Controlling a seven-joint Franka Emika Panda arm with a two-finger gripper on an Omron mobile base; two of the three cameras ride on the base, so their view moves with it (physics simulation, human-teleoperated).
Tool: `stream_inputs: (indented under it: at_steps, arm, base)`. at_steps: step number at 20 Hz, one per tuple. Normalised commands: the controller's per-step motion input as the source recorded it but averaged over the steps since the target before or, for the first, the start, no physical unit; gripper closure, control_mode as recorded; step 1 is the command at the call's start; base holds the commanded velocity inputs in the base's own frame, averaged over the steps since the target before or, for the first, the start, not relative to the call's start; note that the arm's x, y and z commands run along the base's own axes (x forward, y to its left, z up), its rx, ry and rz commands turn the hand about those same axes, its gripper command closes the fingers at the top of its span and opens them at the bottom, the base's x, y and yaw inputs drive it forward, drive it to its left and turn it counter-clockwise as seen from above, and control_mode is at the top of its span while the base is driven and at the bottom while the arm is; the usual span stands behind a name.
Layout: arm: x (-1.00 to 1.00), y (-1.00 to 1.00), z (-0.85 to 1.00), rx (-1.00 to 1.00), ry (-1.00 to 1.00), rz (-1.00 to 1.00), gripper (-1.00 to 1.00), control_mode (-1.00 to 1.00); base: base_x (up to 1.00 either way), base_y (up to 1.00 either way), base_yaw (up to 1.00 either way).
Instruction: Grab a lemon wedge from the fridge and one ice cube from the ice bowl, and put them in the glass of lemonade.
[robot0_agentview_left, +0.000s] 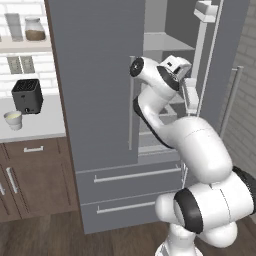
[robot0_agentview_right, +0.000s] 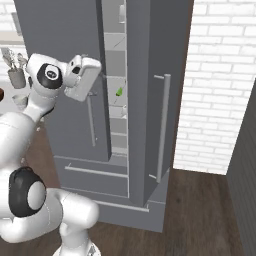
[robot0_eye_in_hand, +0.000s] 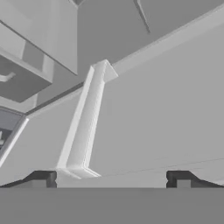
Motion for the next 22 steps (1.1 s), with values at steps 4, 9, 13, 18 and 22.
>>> stream_inputs:
  at_steps: [4,9,13,18,22]
  arm:
    - [0.10,-0.83,-0.28,-0.03,0.11,-0.06,-1.00,-1.00]
    - [0.00,-0.99,-0.20,-0.02,0.07,-0.11,-1.00,-1.00]
    - [-0.07,-1.00,-0.01,-0.02,0.05,-0.14,-1.00,-1.00]
    - [-0.05,-1.00,0.00,-0.01,0.07,-0.15,-1.00,-1.00]
    - [0.00,-0.93,0.00,-0.01,0.08,-0.11,-1.00,-1.00]
  base:
    - [0.00,0.00,0.00]
    - [0.00,0.00,0.00]
    - [0.00,0.00,0.00]
    - [0.00,0.00,0.00]
    - [0.00,0.00,0.00]
